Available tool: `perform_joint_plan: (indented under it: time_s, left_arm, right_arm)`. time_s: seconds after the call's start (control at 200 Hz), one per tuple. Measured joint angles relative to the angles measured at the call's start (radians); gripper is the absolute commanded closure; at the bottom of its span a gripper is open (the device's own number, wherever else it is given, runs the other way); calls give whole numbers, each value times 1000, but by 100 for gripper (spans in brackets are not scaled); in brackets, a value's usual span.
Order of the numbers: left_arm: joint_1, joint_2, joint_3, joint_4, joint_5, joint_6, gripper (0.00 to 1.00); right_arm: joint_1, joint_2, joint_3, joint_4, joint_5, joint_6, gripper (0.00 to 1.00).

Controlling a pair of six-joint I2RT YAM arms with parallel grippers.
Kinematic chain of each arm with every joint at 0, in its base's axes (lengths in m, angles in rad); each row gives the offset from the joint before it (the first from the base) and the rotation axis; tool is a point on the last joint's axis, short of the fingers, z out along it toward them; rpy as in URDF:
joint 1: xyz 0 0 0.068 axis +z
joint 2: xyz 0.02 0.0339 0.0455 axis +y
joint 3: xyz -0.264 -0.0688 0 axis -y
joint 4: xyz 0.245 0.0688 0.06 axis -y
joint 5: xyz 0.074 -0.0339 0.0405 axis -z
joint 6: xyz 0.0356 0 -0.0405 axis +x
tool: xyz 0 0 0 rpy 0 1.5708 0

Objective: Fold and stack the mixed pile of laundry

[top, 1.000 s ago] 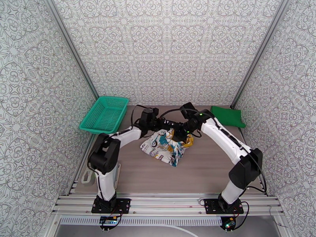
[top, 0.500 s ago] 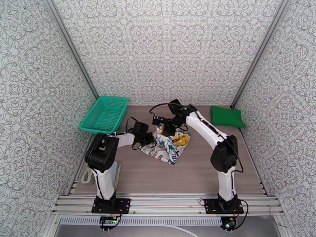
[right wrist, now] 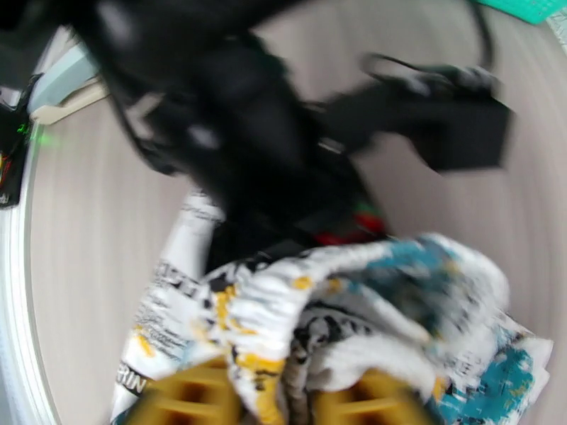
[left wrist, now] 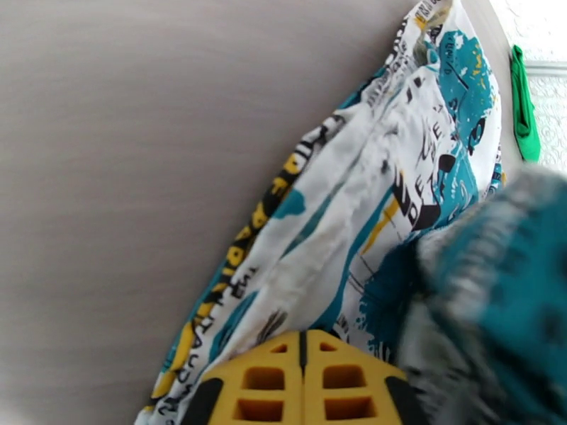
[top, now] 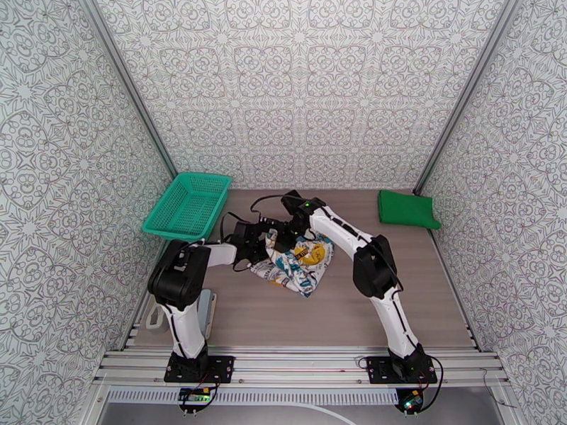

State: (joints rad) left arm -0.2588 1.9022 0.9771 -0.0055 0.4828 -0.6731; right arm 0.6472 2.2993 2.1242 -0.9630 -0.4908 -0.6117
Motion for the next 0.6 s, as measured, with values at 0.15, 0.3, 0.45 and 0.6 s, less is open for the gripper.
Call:
perform_joint_plan:
  time_s: [0.15, 0.3, 0.45, 0.6]
  left_arm:
    - [19, -50, 2, -60, -14, 19, 100]
    - [36, -105, 18, -135, -36, 47, 100]
    - [89, -203, 45, -226, -76, 96, 100]
    - [144, -337, 64, -322, -117, 152, 100]
  right_arm:
    - [-13, -1, 14, 56, 82, 64, 1]
    - [-20, -40, 6, 50, 99, 122, 1]
    - [-35, -230, -138, 82, 134, 255, 1]
    - [-101, -448, -378, 166, 169, 354, 1]
